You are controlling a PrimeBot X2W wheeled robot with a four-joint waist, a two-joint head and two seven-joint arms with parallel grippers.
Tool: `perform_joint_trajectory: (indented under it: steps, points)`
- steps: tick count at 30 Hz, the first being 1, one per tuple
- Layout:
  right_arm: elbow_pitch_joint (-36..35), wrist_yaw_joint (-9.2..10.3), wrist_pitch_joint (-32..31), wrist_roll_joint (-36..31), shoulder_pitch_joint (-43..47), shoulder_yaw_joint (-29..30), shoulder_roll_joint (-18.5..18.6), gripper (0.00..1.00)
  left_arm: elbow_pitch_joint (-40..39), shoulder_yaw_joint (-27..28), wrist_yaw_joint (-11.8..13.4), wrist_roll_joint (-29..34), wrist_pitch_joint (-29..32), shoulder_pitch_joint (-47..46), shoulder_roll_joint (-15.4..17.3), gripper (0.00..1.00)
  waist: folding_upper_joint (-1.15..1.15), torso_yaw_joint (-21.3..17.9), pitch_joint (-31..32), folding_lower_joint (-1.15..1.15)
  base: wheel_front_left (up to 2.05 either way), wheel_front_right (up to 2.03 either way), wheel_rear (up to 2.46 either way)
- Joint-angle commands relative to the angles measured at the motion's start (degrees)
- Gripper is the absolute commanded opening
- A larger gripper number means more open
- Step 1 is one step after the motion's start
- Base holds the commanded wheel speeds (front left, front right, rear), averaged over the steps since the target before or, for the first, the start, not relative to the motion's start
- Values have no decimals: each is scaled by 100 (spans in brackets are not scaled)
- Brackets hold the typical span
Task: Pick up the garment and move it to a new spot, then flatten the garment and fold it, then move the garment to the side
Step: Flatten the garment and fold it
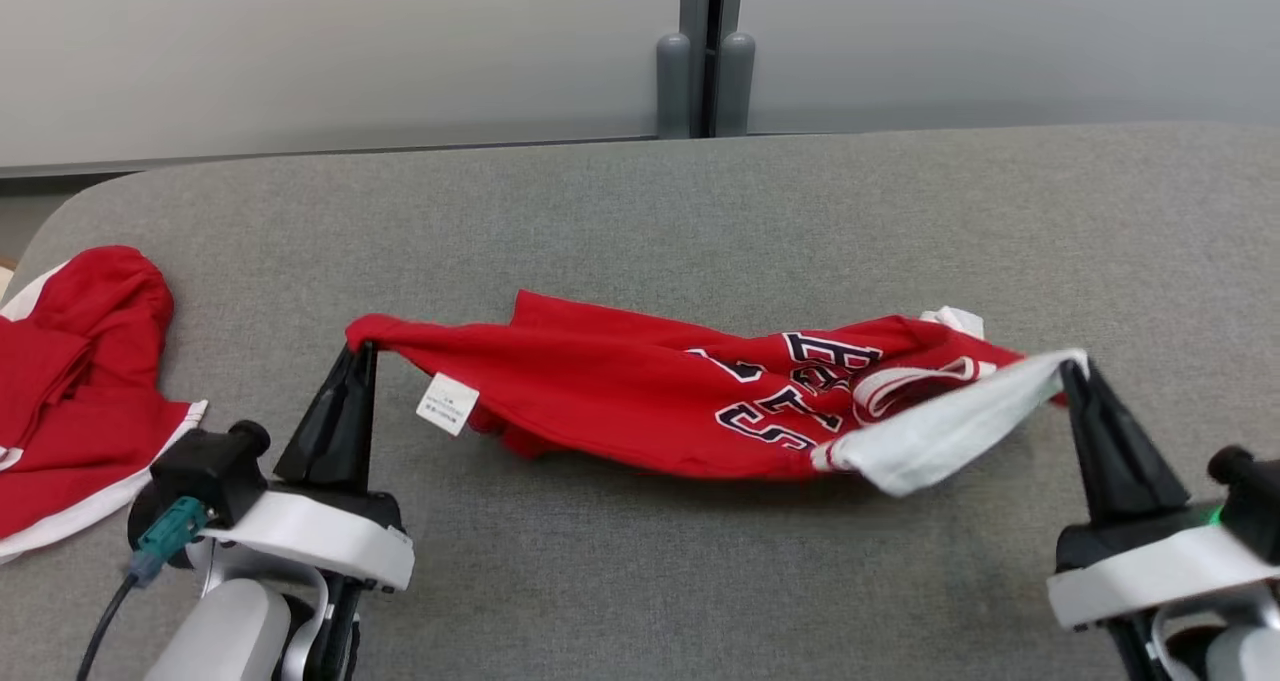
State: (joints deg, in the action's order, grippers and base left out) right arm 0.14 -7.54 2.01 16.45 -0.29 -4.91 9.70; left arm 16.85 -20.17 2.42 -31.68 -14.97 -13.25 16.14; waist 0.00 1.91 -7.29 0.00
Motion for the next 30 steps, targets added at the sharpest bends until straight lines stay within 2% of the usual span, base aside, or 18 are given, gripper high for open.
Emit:
perform_joint_trajectory:
  steps: [1,9,17,24,30]
  points:
    - [-218,8,26,-62,-158,36,102,0,-284,55,47,15,-3,5,62,0,0,-47,82,0,0,0,0]
    - [-1291,7,-114,-273,-943,597,549,0,-1988,243,371,186,413,-398,388,0,0,-75,372,0,0,0,0]
    - [-1809,7,-315,-209,-1860,1102,823,0,-2953,431,540,298,768,-997,605,0,0,-124,615,0,0,0,0]
    - [-1554,7,-522,23,-2437,1147,694,0,-3041,441,532,208,957,-1289,615,0,0,-131,486,0,0,0,0]
    - [-936,6,-717,188,-3352,937,614,0,-2451,427,291,34,937,-2000,506,0,0,-85,-30,0,0,0,0]
